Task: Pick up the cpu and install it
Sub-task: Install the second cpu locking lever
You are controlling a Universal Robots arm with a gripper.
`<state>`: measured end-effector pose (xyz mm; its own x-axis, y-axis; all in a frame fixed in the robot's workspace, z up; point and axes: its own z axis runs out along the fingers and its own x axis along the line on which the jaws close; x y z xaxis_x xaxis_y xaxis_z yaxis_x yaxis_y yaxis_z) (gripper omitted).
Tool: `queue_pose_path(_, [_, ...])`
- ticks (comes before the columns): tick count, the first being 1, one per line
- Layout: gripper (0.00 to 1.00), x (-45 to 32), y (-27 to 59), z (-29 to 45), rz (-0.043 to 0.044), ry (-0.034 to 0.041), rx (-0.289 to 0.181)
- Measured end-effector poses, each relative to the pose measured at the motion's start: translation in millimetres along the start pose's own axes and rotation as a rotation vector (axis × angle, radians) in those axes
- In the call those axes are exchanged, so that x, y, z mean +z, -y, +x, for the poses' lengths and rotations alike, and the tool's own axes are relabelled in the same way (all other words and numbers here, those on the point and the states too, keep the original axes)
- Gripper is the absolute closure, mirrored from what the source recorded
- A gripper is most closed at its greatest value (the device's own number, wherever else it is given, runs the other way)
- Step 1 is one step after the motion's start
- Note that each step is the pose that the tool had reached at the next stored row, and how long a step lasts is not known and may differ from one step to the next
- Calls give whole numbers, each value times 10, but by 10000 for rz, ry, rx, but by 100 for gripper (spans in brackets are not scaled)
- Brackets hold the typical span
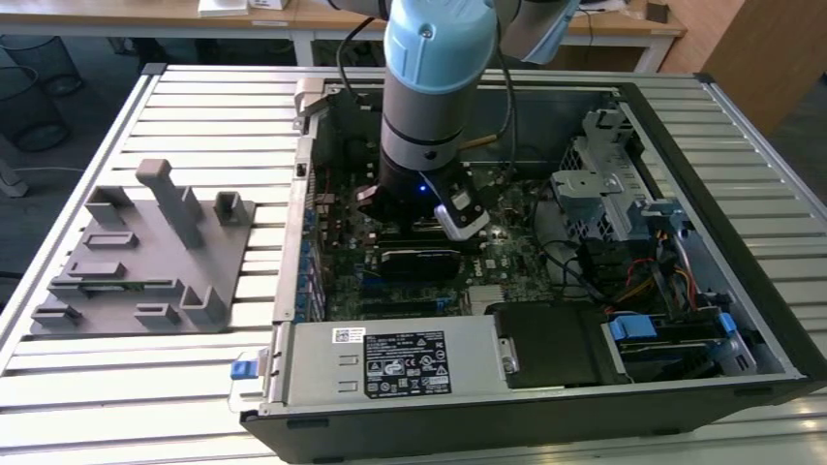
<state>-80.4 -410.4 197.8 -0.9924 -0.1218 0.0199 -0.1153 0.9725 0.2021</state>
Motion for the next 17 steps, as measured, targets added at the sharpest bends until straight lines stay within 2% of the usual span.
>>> queue_pose_path(4, [89, 1, 0, 0, -118, 14, -5])
queue_pose_path(11, [89, 15, 4, 0, -231, 26, -11])
queue_pose_path(17, [89, 19, 4, 2, -409, 46, -23])
